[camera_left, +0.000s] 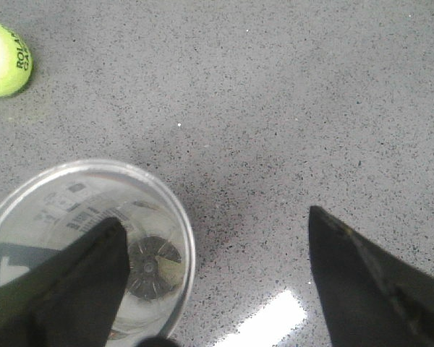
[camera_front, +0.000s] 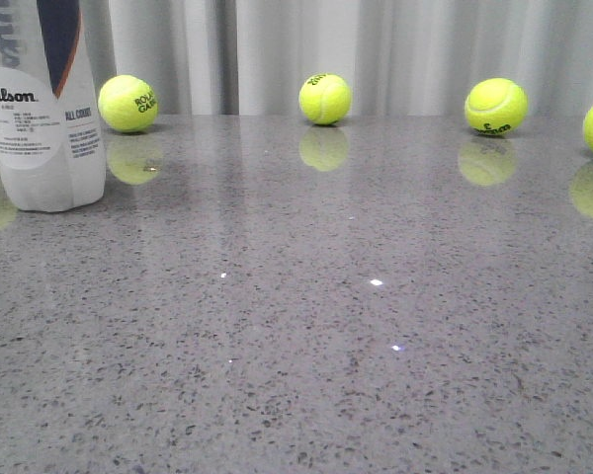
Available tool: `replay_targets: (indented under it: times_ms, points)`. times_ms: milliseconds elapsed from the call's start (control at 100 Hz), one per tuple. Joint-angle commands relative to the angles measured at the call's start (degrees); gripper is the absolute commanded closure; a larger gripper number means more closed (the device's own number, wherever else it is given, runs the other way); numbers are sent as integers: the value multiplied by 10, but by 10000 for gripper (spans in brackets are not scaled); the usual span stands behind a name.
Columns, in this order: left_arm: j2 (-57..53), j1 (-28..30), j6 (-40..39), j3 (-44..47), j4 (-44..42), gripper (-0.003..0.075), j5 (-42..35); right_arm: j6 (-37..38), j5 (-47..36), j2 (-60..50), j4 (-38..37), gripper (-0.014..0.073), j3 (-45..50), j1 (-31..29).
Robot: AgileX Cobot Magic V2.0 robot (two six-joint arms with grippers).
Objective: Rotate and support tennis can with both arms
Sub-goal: 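Release the standing can and raise the left gripper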
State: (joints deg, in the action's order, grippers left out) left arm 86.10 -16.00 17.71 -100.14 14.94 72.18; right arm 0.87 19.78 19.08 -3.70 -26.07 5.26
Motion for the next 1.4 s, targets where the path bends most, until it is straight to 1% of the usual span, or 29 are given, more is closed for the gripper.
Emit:
replay_targets:
  times_ms: [0,70,150,270,410,560,690,840,1060,1240,1310,1390]
  points:
    - [-30,-4,-3,-19,19,218,0,-1,-50,3,-5,659,-14,-3]
    - [-40,-3,-10,-19,11,221,-1,-1,-50,3,-5,659,-14,-3]
    - [-59,-3,-36,-12,-12,232,-13,-1,-50,3,-5,659,-14,-3]
    - [-99,-3,-66,21,-49,265,-44,-1,-50,3,-5,659,-14,-3]
    - [-161,-3,-90,89,-71,282,-82,-1,-50,3,-5,659,-14,-3]
    - [-239,-3,-109,194,-74,282,-145,-1,-50,3,-5,659,-14,-3]
    - [-314,-3,-140,294,-77,282,-215,-1,-50,3,-5,659,-14,-3]
    - [-385,-3,-143,414,-74,282,-295,-1,-50,3,-5,659,-14,-3]
    - [-478,-3,-143,575,-62,282,-450,-1,-50,3,-5,659,-14,-3]
    - [-518,-3,-143,687,-57,281,-595,-1,-50,3,-5,659,-14,-3]
    - [-523,-3,-143,720,-55,281,-641,-1,-50,3,-5,659,-14,-3]
    - [-523,-3,-143,743,-40,281,-675,-1,-50,3,-5,659,-14,-3]
